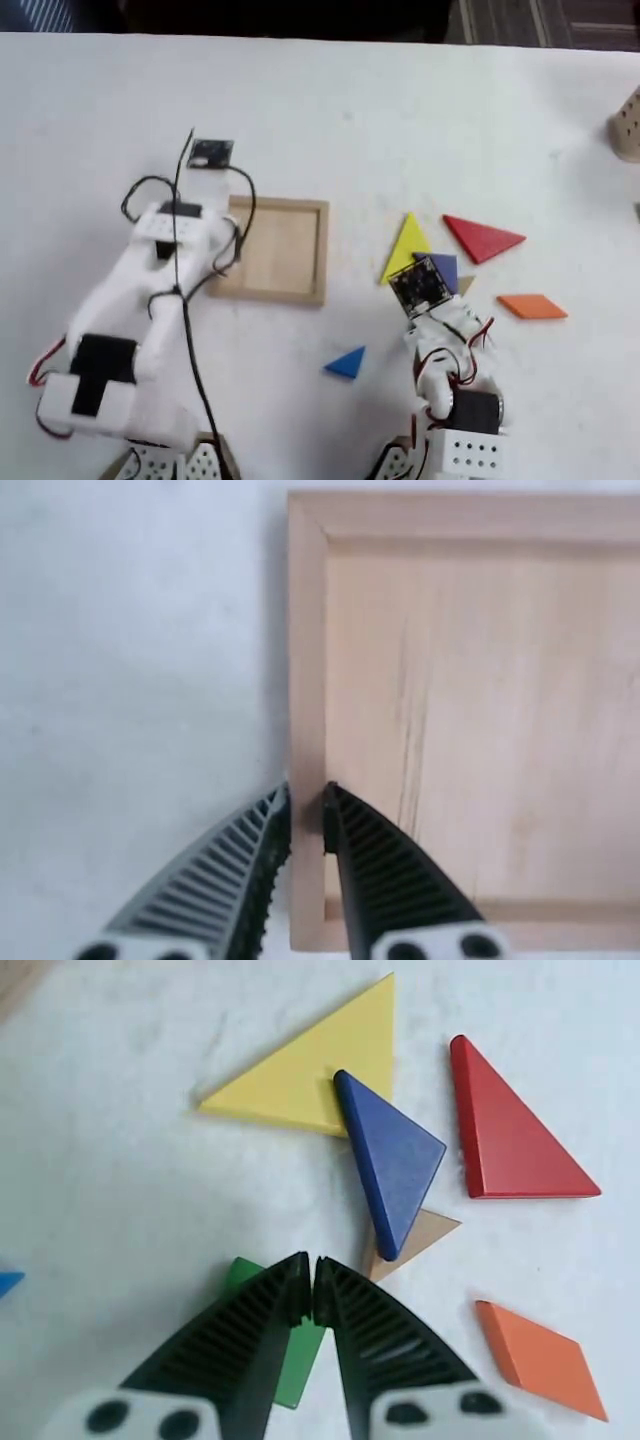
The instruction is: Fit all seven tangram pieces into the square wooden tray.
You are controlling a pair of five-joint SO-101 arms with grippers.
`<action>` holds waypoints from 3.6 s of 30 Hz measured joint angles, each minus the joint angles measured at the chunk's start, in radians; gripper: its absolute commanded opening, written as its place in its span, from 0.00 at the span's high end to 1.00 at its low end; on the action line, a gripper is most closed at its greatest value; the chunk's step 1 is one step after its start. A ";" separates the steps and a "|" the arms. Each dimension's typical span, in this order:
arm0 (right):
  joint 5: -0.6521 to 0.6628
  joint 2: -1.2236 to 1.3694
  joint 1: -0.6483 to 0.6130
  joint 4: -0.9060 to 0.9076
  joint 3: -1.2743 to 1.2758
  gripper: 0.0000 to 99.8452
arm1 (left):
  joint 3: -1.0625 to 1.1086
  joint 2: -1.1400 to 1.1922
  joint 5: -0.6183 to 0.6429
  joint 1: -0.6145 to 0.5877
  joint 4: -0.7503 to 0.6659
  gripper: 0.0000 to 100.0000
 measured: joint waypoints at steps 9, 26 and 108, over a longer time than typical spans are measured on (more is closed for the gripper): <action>0.000 0.000 0.000 0.000 0.000 0.98 | 0.161 -0.232 0.000 0.003 -0.043 0.82; -0.110 0.000 0.054 0.000 -0.029 0.89 | 0.253 -0.250 0.000 0.003 -0.190 0.82; -0.290 1.545 -0.028 -0.123 -0.947 0.72 | 0.285 -0.250 -0.002 -0.091 -0.365 0.82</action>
